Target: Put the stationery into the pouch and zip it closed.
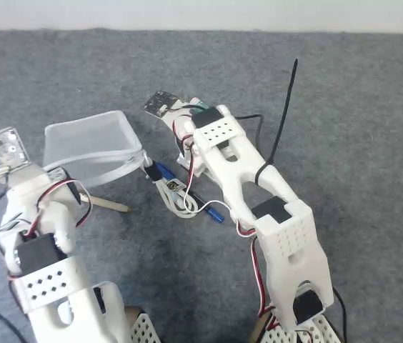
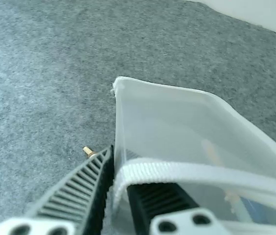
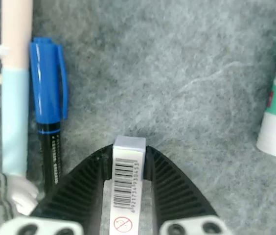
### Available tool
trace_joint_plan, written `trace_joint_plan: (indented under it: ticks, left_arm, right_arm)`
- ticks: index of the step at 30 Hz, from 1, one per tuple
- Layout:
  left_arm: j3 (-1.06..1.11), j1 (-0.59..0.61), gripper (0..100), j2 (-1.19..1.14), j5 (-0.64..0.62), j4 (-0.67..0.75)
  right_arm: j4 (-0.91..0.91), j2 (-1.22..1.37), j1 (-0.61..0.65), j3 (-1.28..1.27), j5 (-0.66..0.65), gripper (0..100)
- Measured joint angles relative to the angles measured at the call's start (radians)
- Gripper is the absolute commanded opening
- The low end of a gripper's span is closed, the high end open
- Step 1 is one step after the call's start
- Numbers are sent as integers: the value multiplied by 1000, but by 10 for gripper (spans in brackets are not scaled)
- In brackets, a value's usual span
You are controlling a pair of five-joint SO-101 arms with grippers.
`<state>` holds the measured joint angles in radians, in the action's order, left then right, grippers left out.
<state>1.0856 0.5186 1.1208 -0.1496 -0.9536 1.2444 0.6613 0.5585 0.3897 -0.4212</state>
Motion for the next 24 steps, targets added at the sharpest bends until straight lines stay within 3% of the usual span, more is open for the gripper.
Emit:
trace_joint_plan:
  ticks: [4, 10, 24]
  left_arm:
    - [-5, -54, 11, 0, 0, -8]
    - [-120, -175, 9, 0, 28, -138]
    - [-311, -250, 9, 0, 84, -299]
  right_arm:
    - [40, 0, -23, 29, 17, 7]
    - [48, 0, -54, 35, 83, 7]
    - [51, 0, -97, 35, 130, 7]
